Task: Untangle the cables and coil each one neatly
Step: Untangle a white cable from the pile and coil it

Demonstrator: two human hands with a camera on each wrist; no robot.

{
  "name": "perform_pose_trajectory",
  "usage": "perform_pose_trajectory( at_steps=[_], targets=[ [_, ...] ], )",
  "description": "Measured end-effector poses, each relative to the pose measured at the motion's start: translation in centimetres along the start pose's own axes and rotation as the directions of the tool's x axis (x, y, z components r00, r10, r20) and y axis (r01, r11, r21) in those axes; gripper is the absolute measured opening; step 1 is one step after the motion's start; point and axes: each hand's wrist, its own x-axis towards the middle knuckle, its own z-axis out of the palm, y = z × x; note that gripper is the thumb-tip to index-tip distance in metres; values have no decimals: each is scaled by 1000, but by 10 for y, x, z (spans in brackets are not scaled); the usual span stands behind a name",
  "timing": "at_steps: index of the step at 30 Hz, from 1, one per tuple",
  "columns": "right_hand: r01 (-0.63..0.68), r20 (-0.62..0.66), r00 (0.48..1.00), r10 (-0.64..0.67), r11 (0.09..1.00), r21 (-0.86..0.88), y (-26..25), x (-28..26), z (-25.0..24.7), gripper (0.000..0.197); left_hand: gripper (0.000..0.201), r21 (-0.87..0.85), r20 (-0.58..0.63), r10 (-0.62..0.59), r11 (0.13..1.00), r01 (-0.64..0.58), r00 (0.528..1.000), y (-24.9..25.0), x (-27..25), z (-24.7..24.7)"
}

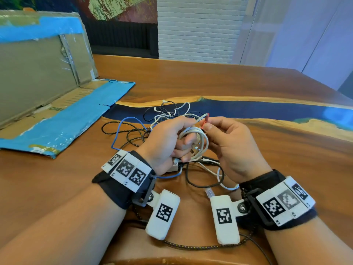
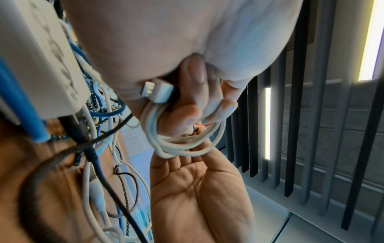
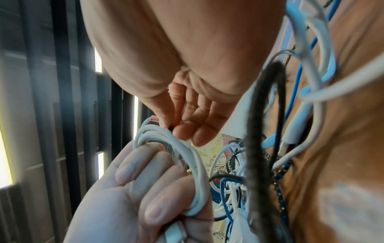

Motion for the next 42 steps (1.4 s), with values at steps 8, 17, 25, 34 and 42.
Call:
perform_pose_trajectory(
  at_steps=[8, 17, 25, 34, 42],
  targets=[
    [-68, 156, 986, 67, 998, 4, -3, -5, 2, 10, 48, 58, -137, 116, 992, -108, 984, 4, 0, -1],
    [61, 321, 947, -7, 986, -157, -4, -6, 0, 55, 41, 13, -276, 177, 984, -180, 945, 5, 8, -11],
    [178, 264, 954, -142, 977, -118, -7, -10, 0, 61, 40, -58, -225, 156, 983, -173, 962, 2, 8, -2],
    [258, 323, 924, -204, 957, -134, -3, -10, 3, 45, 39, -133, -198, 89, 984, -116, 976, 1, 8, -1],
    [313, 10, 949, -316, 934, -171, -5, -2, -4, 19, 13, -83, -184, 109, 989, -126, 977, 1, 9, -6]
  ],
)
